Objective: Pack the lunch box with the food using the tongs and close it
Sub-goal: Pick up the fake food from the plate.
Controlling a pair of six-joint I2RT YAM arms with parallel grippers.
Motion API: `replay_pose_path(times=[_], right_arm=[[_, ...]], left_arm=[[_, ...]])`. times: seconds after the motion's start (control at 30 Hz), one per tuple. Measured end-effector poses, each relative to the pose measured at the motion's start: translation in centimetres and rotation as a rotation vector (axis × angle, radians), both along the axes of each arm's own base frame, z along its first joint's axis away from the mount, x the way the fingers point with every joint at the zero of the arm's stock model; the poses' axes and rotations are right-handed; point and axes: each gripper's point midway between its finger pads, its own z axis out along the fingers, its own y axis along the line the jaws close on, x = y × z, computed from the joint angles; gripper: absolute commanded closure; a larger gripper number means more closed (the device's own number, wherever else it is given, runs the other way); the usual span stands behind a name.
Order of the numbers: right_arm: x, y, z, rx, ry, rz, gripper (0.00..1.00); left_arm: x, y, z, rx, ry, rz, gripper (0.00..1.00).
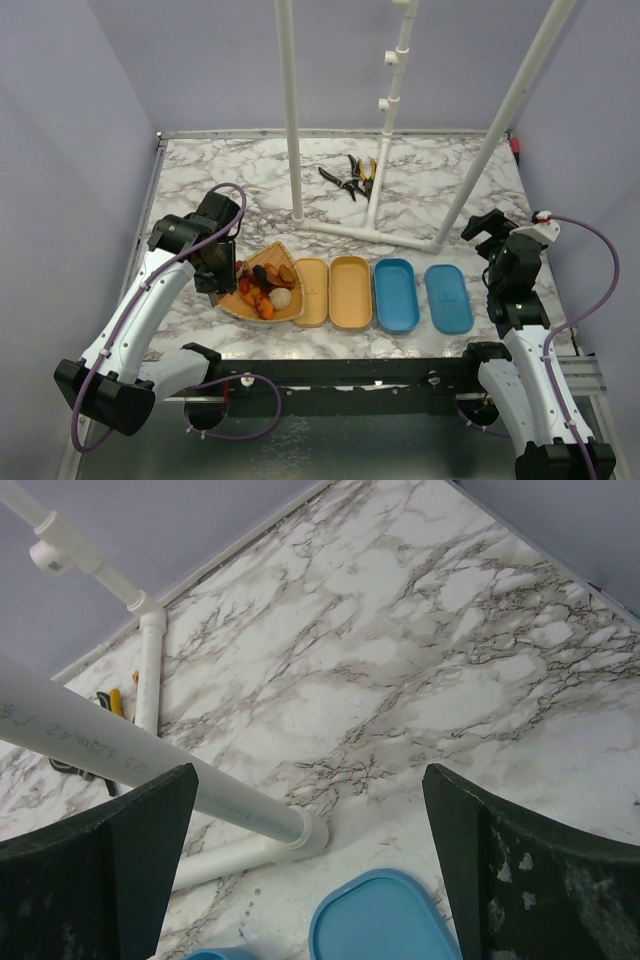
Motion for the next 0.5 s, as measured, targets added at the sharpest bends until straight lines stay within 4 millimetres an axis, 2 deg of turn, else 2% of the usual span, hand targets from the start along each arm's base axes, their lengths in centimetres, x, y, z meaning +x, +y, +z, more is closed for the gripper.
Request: replay_pose_path(times=[0.23, 0.5], right_arm=[[-0.1, 0.0, 0.2, 0.000, -0.008, 0.000, 0.00], [-0.1, 0.0, 0.2, 0.000, -0.008, 0.000, 0.00]], left_arm=[[-0.4, 0.0, -0.9, 0.001, 0.028, 0.000, 0.76], [0.4, -0.4, 0.7, -0.019, -0.026, -0.004, 0.81]])
